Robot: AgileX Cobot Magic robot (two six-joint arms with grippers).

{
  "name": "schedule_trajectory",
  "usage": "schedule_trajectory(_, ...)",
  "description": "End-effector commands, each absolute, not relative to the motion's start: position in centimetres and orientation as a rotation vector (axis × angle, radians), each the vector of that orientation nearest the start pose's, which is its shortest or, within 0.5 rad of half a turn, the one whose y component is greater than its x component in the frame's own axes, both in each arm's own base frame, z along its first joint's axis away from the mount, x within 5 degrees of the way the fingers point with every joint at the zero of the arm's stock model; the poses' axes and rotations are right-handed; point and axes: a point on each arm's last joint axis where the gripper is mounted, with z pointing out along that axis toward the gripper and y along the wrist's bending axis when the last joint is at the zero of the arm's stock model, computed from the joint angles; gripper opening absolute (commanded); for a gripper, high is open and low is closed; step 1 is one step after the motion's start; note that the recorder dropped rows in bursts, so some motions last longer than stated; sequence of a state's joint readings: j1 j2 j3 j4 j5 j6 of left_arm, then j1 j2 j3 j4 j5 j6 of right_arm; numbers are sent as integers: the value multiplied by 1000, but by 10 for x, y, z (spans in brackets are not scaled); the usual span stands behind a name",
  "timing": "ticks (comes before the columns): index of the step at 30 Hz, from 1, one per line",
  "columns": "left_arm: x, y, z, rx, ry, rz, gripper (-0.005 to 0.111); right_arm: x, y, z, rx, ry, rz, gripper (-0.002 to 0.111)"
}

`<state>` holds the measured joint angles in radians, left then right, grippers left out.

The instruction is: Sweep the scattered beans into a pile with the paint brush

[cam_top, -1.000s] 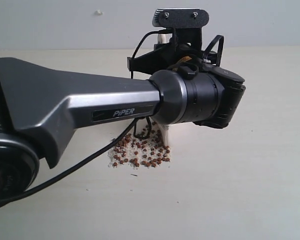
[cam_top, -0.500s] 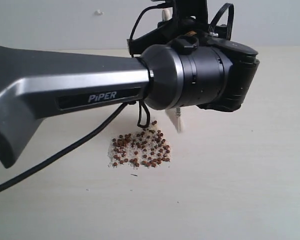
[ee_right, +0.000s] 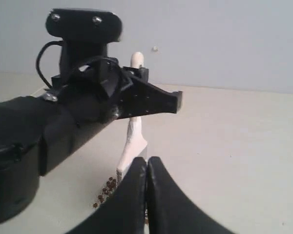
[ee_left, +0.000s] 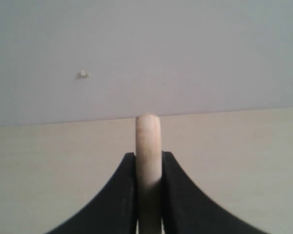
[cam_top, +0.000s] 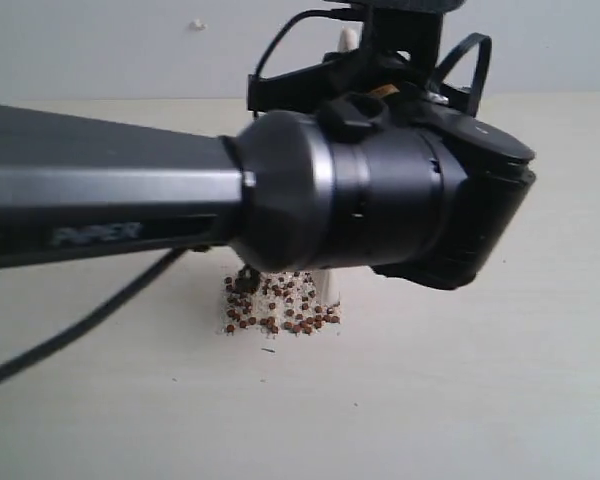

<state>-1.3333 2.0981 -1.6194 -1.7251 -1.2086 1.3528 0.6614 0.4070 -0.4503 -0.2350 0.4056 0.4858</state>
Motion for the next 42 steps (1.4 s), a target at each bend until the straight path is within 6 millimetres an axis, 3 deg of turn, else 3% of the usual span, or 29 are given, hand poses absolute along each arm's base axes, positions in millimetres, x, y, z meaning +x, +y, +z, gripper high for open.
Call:
schedule_trajectory(1,180,-370,277,23,1798,-43,0,75,48,301,-305,1838,568,0)
schedule_trajectory(4,173,-343,272,-22,1826,-55,0,75,48,301,-306,1838,566,0)
schedule_trajectory(7,152,-326,261,-60,1839,-124,0,75,48,301,-306,1838,566,0)
schedule_trajectory(11,122,-320,260,40,1757,-245,0,75,48,301,-306,1838,566,0)
schedule_trajectory(13,120,-317,254,63,1751,-239,0,75,48,301,-306,1838,566,0)
schedule_trajectory(20,132,-305,228,185,1717,-110,0,75,48,301,-305,1838,569,0)
schedule_trajectory(24,151,-286,215,160,1740,-12,0,75,48,301,-305,1838,569,0)
schedule_trajectory(30,181,-273,218,149,1670,32,0,75,48,301,-305,1838,569,0)
schedule_trajectory(35,182,-278,211,234,1630,42,0,75,48,301,-306,1838,567,0)
schedule_trajectory(42,194,-268,210,268,1639,162,0,75,48,301,-306,1838,567,0)
